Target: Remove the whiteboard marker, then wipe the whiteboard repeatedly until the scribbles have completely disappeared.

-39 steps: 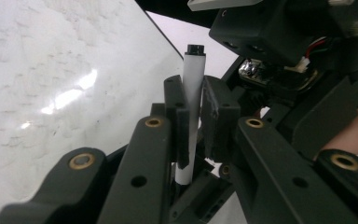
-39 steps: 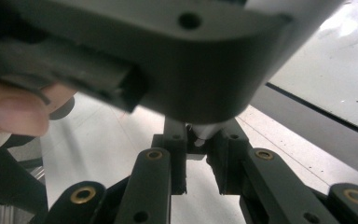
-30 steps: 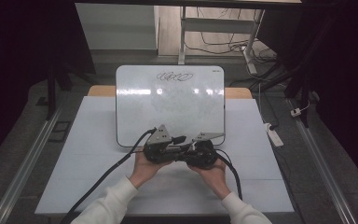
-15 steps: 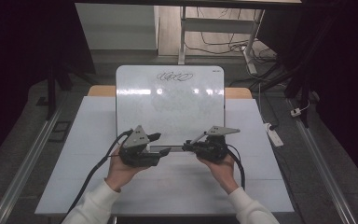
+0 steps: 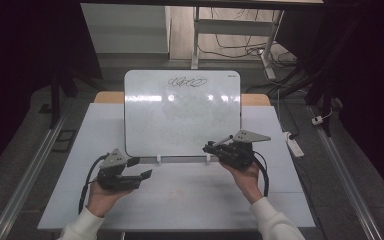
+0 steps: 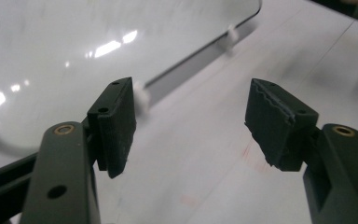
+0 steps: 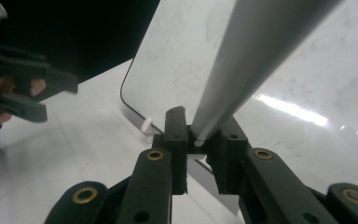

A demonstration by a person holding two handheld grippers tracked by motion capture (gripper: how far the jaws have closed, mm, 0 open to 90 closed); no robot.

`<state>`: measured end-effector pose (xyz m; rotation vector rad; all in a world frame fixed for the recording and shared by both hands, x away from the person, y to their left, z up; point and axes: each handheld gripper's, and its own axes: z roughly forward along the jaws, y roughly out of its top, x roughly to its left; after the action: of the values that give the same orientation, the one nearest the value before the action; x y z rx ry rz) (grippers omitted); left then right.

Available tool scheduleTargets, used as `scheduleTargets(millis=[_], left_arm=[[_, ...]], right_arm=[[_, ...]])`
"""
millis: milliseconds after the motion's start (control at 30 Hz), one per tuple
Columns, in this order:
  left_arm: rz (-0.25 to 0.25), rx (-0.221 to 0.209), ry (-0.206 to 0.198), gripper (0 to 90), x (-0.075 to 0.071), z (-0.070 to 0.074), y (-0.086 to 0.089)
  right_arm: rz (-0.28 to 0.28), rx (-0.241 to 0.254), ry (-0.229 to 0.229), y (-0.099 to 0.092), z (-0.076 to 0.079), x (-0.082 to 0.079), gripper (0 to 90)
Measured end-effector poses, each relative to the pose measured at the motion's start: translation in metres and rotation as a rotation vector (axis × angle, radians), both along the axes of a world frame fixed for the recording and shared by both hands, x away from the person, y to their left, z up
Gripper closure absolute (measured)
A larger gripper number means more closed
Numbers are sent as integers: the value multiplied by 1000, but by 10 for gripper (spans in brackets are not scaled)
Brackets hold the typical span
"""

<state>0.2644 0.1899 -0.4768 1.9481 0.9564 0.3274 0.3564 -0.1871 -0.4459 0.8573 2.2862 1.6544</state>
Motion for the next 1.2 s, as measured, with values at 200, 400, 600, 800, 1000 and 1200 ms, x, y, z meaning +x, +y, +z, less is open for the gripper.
scheduleTargets(millis=[200,400,600,800,1000,1200], left_arm=[[32,13,51,338,-6,-22,21],[37,16,63,331,-4,-27,25],[34,16,68,313,-1,-29,24],[29,11,67,300,3,-30,23],[29,39,62,290,3,-32,24],[29,51,44,291,1,-32,24]], right_arm=[[-21,19,-60,-7,8,-2,773],[-35,14,-81,-11,9,0,773],[-57,13,-103,-12,10,6,774],[-102,39,-137,-6,25,27,774],[-158,35,-187,8,43,59,773],[-230,74,-172,16,53,94,774]])
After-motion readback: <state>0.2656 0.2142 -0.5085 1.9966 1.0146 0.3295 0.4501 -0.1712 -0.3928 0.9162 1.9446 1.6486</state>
